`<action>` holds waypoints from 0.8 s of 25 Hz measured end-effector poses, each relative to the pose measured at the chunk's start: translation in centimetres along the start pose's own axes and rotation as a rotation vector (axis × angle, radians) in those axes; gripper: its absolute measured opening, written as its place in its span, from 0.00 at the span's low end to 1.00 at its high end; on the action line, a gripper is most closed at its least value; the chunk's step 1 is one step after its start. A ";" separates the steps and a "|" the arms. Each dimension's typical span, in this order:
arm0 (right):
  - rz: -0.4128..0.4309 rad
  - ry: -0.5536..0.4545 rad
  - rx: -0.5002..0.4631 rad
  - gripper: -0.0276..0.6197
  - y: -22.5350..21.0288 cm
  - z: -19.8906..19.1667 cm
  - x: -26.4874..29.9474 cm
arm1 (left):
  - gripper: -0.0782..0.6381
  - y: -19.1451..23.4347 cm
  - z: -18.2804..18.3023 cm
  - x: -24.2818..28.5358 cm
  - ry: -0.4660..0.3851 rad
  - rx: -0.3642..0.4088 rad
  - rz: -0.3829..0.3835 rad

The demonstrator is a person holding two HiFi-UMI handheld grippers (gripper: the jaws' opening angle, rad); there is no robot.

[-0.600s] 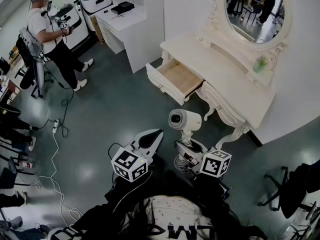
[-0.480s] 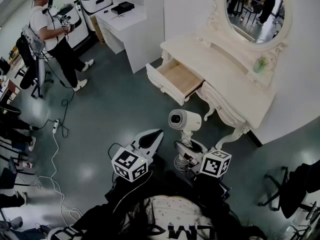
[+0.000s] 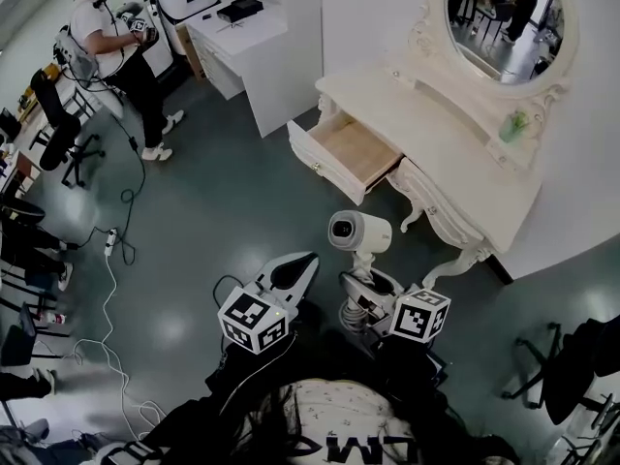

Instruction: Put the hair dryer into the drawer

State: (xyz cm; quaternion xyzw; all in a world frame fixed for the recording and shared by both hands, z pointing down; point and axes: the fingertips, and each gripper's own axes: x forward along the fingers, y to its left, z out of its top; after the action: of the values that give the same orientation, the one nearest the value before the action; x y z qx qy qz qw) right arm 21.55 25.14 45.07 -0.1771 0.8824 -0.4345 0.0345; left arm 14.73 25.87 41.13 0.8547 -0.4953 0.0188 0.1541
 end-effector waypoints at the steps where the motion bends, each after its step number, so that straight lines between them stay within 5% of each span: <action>1: 0.000 0.004 0.003 0.40 -0.2 0.0 0.4 | 0.11 0.5 0.0 0.0 0.001 -0.003 0.003; 20: -0.075 -0.002 0.060 0.40 -2.9 4.7 15.3 | 0.11 16.2 5.2 2.7 0.015 -0.007 -0.049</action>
State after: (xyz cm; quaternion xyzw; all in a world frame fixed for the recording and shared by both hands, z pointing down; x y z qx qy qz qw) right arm 9.04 14.74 45.81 -0.2092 0.8618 -0.4615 0.0244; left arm 1.64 14.68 40.68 0.8658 -0.4732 0.0199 0.1613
